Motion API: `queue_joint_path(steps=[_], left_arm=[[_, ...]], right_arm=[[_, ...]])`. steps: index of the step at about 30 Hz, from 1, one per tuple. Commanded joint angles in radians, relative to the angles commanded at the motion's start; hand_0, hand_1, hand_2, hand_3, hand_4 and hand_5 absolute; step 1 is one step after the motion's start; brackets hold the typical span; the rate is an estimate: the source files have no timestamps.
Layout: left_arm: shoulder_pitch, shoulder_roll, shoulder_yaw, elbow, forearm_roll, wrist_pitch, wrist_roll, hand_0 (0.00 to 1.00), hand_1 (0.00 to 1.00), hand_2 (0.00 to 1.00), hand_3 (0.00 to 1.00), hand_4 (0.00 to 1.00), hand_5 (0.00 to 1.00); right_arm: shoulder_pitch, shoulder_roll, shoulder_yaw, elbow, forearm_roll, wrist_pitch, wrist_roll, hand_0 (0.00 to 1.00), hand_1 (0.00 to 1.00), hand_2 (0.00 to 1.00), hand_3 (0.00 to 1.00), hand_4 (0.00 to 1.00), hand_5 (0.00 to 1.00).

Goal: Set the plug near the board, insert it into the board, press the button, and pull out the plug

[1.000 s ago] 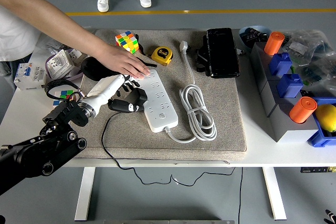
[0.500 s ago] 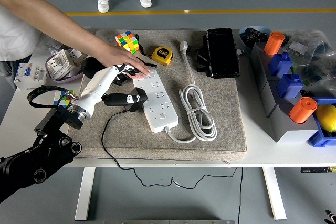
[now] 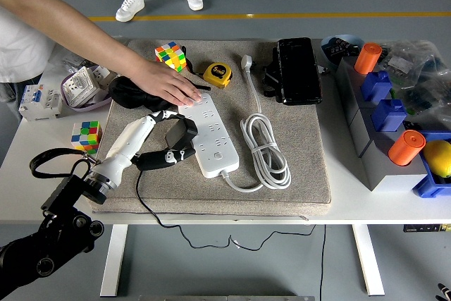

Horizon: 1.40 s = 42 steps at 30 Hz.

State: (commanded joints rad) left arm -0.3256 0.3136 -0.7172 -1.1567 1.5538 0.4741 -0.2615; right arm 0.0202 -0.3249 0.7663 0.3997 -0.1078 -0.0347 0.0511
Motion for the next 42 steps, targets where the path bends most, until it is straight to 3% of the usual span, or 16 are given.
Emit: queue_joint_path(steps=[22,42], left_arm=[[-0.02,-0.013,0.025,0.069,0.053,0.0,0.062,0.826,0.843,0.847,0.781,0.896,0.578],[-0.066,-0.019,0.073,0.055,0.07,-0.011,0.088,0.814,0.834,0.837,0.775,0.894,0.584]], right_arm=[[-0.001,0.0,-0.001,0.001,0.001,0.001,0.002,0.612,0.669,0.67,0.547,0.828,0.5],[-0.001,0.001,0.0,0.001,0.003,0.001,0.005,0.611,0.668,0.669,0.547,0.828,0.5]])
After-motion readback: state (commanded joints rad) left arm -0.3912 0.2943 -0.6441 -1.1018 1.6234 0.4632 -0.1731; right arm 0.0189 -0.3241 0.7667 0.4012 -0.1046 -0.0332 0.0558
